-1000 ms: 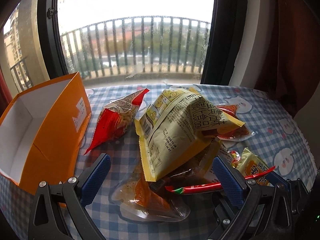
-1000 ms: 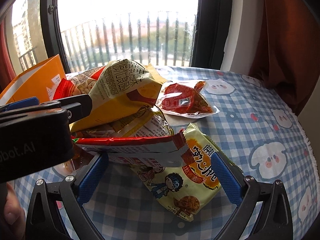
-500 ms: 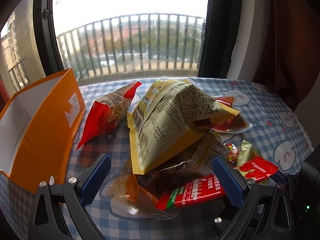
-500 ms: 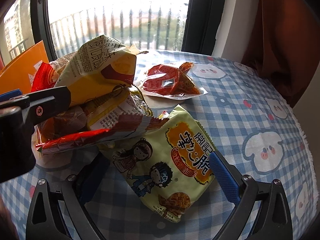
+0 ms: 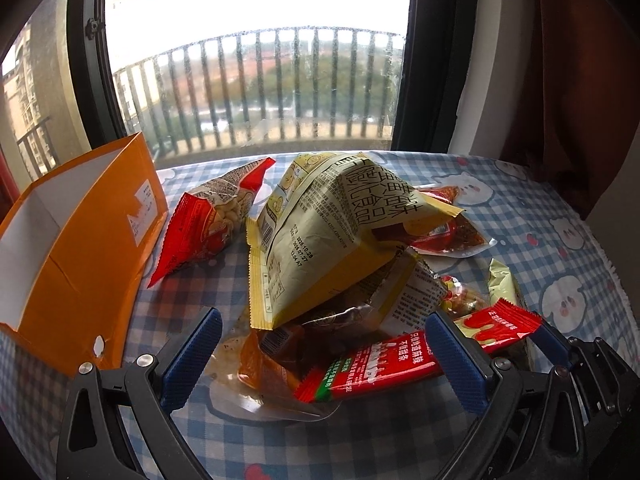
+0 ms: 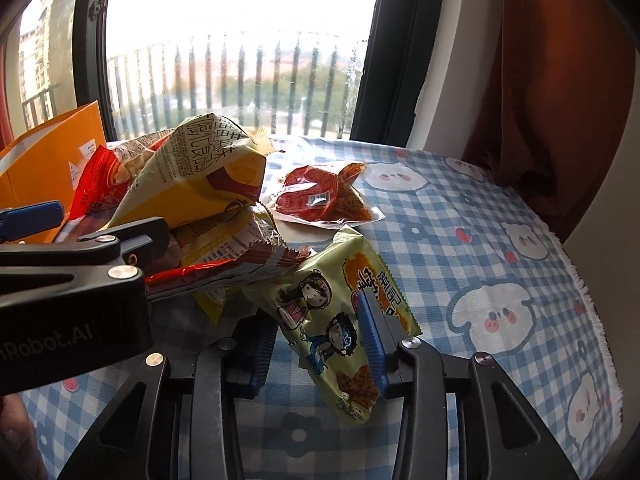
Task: Organize snacks
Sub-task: 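Close the right tool on the green-yellow snack packet and lift it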
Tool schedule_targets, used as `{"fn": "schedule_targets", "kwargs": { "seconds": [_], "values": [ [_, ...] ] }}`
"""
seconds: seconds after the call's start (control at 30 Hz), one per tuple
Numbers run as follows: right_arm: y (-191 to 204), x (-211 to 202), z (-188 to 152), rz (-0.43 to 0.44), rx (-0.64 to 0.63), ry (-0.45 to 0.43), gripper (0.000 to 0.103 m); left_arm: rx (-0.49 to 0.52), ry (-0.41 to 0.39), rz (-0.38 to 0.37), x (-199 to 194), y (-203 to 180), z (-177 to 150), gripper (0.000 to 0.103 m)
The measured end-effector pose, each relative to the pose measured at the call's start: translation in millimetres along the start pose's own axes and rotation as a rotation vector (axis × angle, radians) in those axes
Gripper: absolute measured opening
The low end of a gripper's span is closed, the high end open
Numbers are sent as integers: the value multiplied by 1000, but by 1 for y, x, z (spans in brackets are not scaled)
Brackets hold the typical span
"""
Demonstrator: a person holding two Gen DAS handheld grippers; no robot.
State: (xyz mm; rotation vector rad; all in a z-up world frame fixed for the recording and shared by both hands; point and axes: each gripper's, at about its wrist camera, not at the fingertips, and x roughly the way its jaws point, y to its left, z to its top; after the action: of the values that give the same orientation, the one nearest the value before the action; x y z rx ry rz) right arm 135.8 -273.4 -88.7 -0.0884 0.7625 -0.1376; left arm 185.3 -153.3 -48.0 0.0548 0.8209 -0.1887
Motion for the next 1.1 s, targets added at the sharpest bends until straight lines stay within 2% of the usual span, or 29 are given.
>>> {"fn": "schedule_targets", "kwargs": {
  "seconds": [0.07,0.13,0.2,0.23,0.47,0.6,0.77,0.87,1.0,1.1],
  "values": [
    [-2,1,0,1,10,-4,43,7,-6,0,-1,-3,-1,102],
    [-4,5,0,-12,14,-1,52,13,-4,2,-1,-5,-1,102],
    [-4,12,-1,-37,25,29,79,15,1,0,0,-7,-2,102],
    [-4,16,-1,-49,27,44,83,18,1,0,1,-9,-2,102],
    [-3,25,-3,-21,39,80,84,3,21,14,11,-10,-3,102],
    [-2,29,-3,-18,35,90,93,14,24,40,16,-12,-5,102],
    [1,33,-3,-24,19,92,96,21,33,59,23,-14,-11,102],
    [0,32,-3,-28,19,90,94,16,30,56,24,-13,-12,102],
    [-2,32,-4,-65,13,88,81,20,23,69,25,-15,-15,102],
    [-2,31,-5,-71,9,88,80,16,24,70,25,-15,-15,102]
  ]
}}
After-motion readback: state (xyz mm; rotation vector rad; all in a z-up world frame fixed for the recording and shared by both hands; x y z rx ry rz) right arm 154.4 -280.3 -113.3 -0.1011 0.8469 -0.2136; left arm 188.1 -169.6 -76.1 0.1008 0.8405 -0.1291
